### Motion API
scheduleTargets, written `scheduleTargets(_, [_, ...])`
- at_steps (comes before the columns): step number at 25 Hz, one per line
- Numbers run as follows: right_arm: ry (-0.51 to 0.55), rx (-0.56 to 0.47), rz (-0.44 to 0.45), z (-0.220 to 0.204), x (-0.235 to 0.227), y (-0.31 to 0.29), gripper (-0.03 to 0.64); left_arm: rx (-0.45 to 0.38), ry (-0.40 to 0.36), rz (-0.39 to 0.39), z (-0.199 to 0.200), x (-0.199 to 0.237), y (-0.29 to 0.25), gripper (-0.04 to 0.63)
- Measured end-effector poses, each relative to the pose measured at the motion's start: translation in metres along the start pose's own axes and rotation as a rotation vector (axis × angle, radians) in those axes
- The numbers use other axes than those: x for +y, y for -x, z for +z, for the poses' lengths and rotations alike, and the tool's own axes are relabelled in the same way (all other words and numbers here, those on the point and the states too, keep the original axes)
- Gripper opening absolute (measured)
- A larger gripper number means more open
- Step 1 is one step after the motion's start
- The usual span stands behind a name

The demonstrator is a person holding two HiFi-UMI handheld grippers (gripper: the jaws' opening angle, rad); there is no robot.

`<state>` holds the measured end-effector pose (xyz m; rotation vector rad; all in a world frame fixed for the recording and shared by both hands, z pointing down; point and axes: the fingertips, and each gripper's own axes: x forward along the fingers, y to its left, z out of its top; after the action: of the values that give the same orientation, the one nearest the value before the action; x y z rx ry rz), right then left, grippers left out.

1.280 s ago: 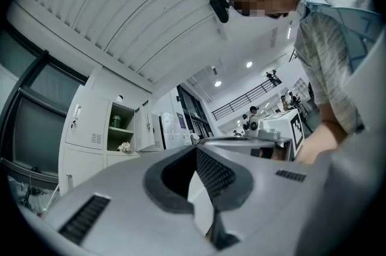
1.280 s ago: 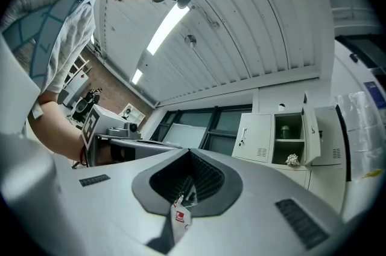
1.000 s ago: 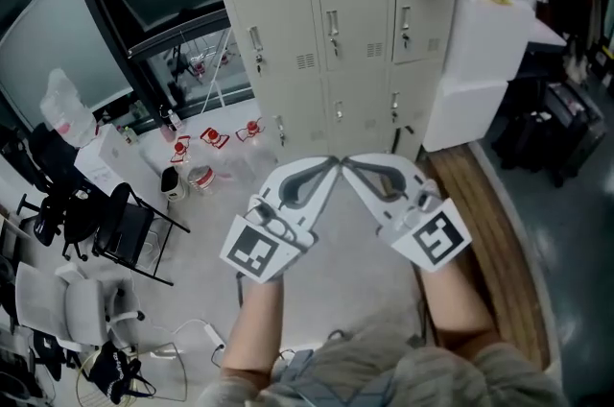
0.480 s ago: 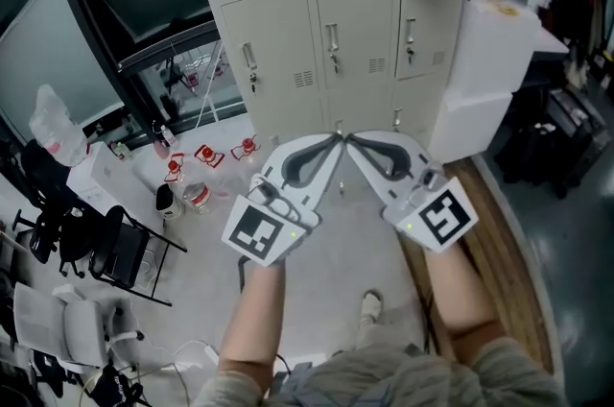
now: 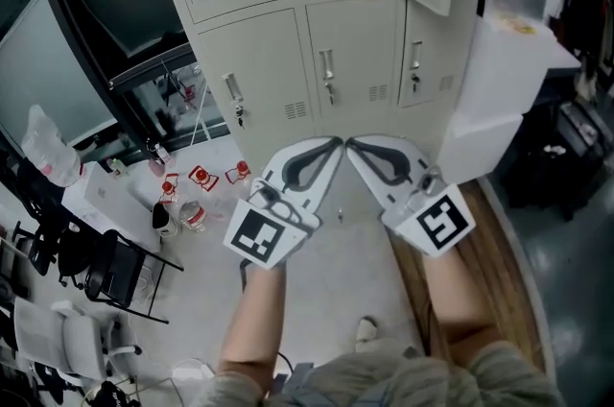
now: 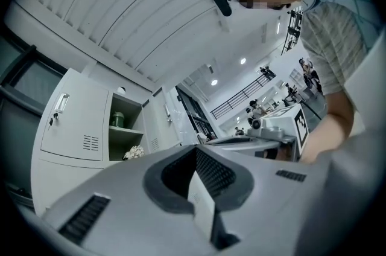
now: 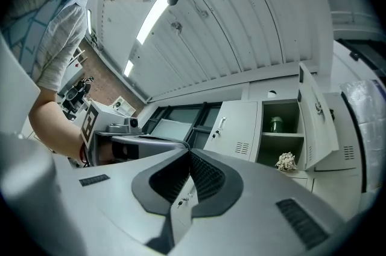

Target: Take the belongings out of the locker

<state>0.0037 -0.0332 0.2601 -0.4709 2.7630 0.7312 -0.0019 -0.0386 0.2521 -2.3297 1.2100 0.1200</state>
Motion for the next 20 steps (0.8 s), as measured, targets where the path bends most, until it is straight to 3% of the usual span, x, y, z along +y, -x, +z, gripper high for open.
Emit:
scheduleTargets(10, [-0.023, 0.017, -0.038, -0.031, -0.083, -0.025, 0.005, -0.022, 0.005, 0.106, -0.023, 0.061, -0.056, 0.002])
scheduleTargets(16, [-0.020, 0.056, -0.054, -0.056, -0.111, -0.047, 0.008, 0.005, 0.011, 0.095, -0.047, 0.087, -0.076, 0.002])
scheduleTargets(20, [-0.006, 0.093, -0.077, -0.071, -0.133, -0.065, 0.009, -0.020, 0.019, 0.093, -0.057, 0.116, -0.091, 0.002])
